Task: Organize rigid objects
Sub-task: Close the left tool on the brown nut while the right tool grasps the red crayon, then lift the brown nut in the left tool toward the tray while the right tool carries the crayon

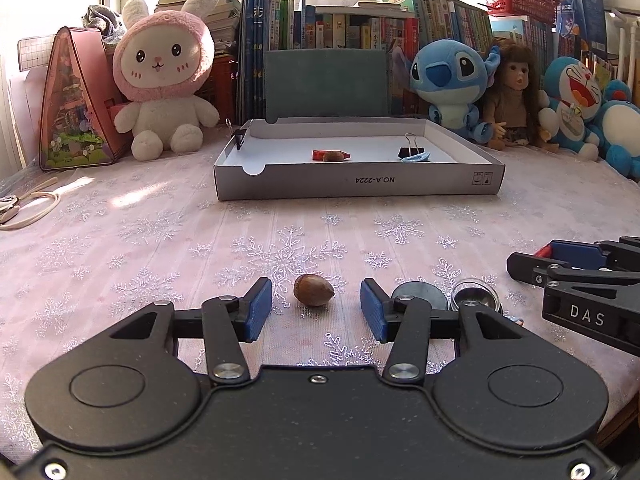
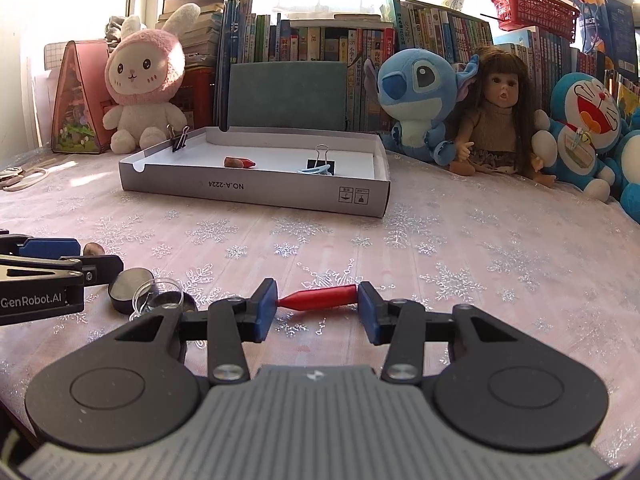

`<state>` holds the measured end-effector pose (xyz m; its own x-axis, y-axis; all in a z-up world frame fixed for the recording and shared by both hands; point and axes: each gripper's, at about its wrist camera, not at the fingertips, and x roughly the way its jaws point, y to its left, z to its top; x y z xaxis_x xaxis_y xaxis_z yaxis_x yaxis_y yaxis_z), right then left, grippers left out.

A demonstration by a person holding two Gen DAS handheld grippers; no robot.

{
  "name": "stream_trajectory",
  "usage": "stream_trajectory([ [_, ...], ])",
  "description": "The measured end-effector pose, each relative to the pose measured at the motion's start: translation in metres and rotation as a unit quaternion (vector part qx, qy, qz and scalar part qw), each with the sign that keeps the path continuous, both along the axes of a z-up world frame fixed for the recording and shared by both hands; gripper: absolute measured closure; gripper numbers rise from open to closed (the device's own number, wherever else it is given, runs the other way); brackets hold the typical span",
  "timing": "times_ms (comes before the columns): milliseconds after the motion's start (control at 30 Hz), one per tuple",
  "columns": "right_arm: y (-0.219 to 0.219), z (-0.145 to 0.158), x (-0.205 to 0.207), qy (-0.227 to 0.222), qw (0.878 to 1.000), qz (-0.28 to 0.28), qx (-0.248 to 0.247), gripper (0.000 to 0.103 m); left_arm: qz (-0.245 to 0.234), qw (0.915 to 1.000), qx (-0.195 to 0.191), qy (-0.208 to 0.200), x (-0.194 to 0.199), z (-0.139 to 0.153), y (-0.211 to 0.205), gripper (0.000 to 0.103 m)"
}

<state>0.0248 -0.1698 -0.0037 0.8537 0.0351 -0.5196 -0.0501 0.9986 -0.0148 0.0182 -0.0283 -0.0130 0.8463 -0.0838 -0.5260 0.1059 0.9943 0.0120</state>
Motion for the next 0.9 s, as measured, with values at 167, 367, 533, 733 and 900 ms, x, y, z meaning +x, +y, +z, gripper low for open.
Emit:
stream_trajectory([
  [167,0.0031,-0.0005,0.0001,0.0,1.0,0.0,-0.003,0.054,0.003,1.0,0.007,-0.004,0.0052,-0.0028,-0.0021,0.067],
  [367,0.0038,-0.0003,0.0014,0.002,1.0,-0.001,-0.003,0.054,-0.004,1.0,0.008,-0.004,0.0058,-0.0026,-0.0046,0.082],
  [533,0.004,-0.0004,0.0012,0.002,1.0,-0.003,-0.001,0.054,-0.001,1.0,0.005,-0.001,0.0066,-0.0022,-0.0047,0.083],
  [733,0.0039,0.0004,0.0016,0.003,1.0,-0.007,0.005,0.054,0.01,0.9999,-0.004,0.004,0.0085,0.0008,-0.0017,0.083],
  [900,0.0017,0.003,0.0038,0.004,1.0,-0.008,0.013,0.054,0.008,0.9999,-0.007,0.002,0.009,0.0067,0.0011,0.083],
])
